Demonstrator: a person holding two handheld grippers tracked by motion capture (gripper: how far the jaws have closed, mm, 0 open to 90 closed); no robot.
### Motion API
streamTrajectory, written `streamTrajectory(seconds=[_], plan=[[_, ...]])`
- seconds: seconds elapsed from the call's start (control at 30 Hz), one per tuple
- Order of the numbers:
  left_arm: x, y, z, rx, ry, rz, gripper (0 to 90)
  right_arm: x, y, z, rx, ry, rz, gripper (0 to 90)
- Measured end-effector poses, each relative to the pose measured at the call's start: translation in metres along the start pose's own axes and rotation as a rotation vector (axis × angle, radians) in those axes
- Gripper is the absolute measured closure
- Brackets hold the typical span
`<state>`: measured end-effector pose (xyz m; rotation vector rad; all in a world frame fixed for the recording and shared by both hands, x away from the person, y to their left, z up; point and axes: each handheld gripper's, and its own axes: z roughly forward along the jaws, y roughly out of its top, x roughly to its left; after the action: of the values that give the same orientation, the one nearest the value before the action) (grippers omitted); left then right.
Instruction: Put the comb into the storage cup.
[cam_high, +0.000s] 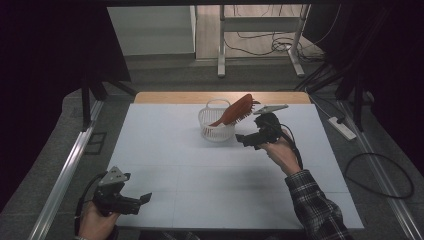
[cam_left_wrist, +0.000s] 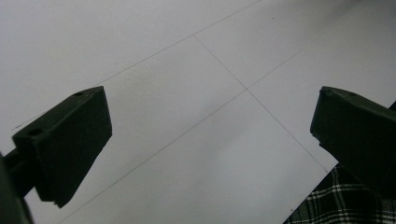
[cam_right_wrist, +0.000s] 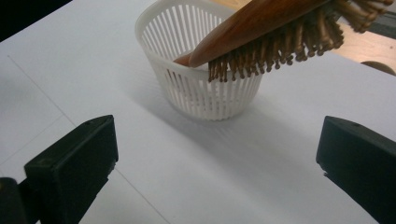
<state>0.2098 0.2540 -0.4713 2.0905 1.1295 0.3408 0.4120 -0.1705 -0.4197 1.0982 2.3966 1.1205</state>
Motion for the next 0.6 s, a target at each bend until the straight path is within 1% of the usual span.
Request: streamTrajectory(seconds=[0.23, 0.37, 0.6], plan=[[0.000, 0.000, 0.000, -0.001, -0.002, 0.000, 0.0, 0.003, -0.004, -0.003, 0.015, 0.035, 0.002, 0.0], [0.001, 0.000, 0.000, -0.007, -0.013, 0.000, 0.0, 0.005, -0.008, -0.005, 0.018, 0.045, 0.002, 0.0], [0.001, 0.000, -0.001, -0.009, -0.011, -0.004, 0.0, 0.011, -0.015, -0.013, 0.008, 0.055, -0.008, 0.0]])
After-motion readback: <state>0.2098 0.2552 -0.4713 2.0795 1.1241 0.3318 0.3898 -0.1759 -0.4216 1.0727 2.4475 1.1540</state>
